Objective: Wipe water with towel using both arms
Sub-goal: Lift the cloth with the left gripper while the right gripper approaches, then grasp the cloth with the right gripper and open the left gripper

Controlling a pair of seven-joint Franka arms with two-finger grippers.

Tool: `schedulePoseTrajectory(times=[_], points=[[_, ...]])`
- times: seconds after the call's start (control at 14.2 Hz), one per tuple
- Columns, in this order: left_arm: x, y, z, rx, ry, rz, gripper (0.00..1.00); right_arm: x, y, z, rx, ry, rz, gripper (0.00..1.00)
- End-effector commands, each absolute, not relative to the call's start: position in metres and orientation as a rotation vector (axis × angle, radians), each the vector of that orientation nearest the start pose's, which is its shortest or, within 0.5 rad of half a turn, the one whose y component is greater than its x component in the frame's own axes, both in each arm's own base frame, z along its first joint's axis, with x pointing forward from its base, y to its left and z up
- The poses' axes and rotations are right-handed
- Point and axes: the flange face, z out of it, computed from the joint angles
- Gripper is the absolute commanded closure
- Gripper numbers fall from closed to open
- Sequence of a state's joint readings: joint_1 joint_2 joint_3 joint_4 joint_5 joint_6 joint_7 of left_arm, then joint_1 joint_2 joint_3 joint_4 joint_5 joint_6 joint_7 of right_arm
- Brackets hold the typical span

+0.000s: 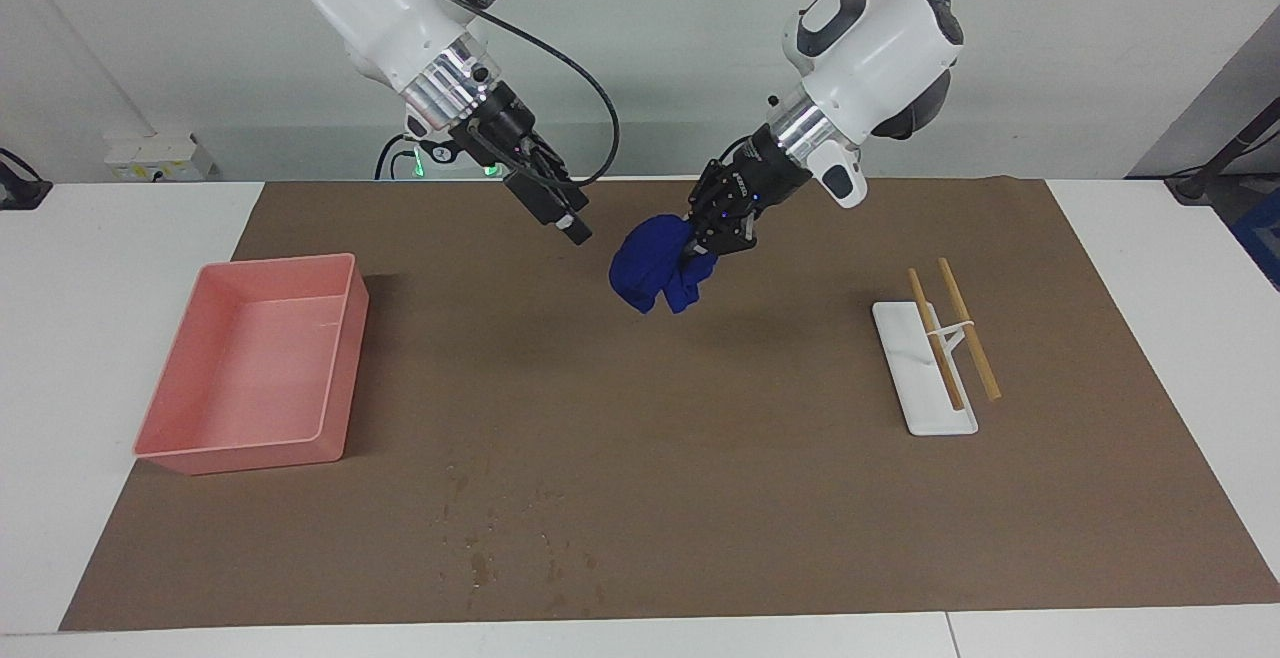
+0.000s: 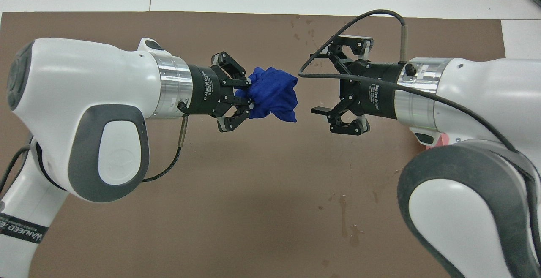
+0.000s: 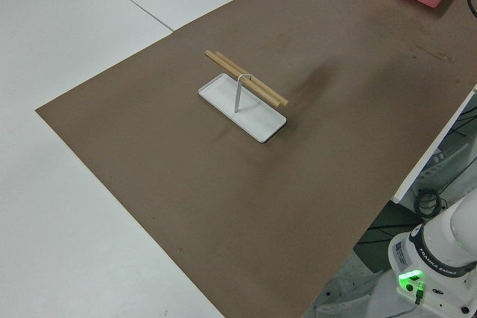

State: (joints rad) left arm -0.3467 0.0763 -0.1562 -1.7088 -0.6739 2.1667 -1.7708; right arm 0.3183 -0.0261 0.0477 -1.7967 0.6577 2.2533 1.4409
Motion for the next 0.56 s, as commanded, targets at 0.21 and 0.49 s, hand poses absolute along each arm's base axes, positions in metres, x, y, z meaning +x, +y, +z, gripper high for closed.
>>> schedulePoseTrajectory(times=[0.21, 0.49], points=[[0.508, -0.323, 0.612, 1.743, 1.701, -0.532, 1.0, 0.53, 0.268, 0.58, -1.839, 1.515, 0.248, 0.0], [0.487, -0.329, 0.601, 1.804, 1.693, -0.55, 1.0, 0.535, 0.267, 0.579, -1.81, 1.523, 0.221, 0.0]])
